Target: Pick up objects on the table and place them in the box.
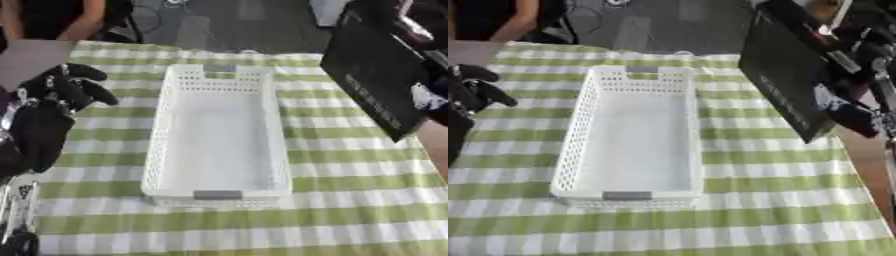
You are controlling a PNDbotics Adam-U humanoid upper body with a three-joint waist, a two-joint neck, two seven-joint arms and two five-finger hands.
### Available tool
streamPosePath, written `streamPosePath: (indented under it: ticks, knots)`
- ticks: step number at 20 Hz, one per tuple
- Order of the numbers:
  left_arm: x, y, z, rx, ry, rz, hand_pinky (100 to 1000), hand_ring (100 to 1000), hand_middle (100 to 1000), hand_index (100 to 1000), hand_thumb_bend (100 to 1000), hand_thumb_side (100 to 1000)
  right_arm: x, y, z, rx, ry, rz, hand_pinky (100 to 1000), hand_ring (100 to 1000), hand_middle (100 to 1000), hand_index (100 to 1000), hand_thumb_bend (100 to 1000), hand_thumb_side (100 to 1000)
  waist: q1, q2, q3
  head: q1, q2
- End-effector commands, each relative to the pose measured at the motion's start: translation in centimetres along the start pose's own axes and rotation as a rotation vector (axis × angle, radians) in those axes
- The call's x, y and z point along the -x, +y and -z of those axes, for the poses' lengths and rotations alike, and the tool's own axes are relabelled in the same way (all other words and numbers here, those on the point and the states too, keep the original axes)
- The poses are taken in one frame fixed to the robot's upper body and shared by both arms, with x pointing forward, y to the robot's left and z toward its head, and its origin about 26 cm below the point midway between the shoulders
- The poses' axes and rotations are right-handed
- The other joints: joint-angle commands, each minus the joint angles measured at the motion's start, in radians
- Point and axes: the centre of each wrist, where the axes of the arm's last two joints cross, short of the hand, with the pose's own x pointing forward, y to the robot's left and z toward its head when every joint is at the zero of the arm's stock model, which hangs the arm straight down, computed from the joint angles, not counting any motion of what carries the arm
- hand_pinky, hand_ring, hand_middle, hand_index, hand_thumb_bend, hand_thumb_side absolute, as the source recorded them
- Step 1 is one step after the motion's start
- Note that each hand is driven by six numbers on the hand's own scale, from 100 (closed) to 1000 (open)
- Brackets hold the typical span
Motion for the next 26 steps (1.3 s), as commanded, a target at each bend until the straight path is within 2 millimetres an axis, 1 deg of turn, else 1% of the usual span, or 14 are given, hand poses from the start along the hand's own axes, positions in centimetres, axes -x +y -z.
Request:
streamPosePath:
  ticks: [1, 5, 10, 17, 21, 26]
  knots:
    - [-0.6, 0.0, 0.3, 0.014, -0.014, 0.013, 649, 581, 695, 557, 1000, 932, -0.9, -1.7, 0.9, 0.03, -0.05, -0.027, 381, 522, 798, 728, 100, 100, 0.001, -0.014, 0.002, 0.002, -0.014]
    - [-0.6, 0.0, 0.3, 0.017, -0.012, 0.011, 649, 581, 695, 557, 1000, 933, -1.7, -1.8, 1.8, 0.025, -0.102, -0.015, 377, 518, 796, 723, 100, 100, 0.0, -0.014, 0.004, -0.001, -0.011]
    - [-0.5, -0.1, 0.3, 0.022, -0.009, 0.006, 650, 581, 696, 556, 1000, 934, -2.7, -1.4, 3.5, 0.003, -0.19, 0.019, 376, 516, 795, 718, 100, 100, -0.001, -0.017, 0.008, -0.007, -0.009]
    - [-0.5, -0.3, 0.4, 0.029, -0.008, -0.002, 650, 581, 696, 557, 1000, 935, -4.6, 0.9, 6.7, -0.057, -0.332, 0.113, 376, 518, 794, 718, 100, 100, -0.001, -0.018, 0.019, -0.021, -0.009]
    - [-0.4, -0.3, 0.4, 0.032, -0.009, -0.006, 650, 581, 696, 556, 1000, 935, -5.2, 2.2, 7.9, -0.092, -0.37, 0.148, 384, 526, 795, 724, 100, 100, -0.001, -0.017, 0.023, -0.026, -0.01]
    - [-0.4, -0.4, 0.5, 0.036, -0.01, -0.009, 650, 581, 696, 555, 1000, 936, -5.6, 3.9, 9.0, -0.136, -0.402, 0.174, 393, 536, 798, 729, 100, 100, 0.0, -0.016, 0.027, -0.036, -0.009]
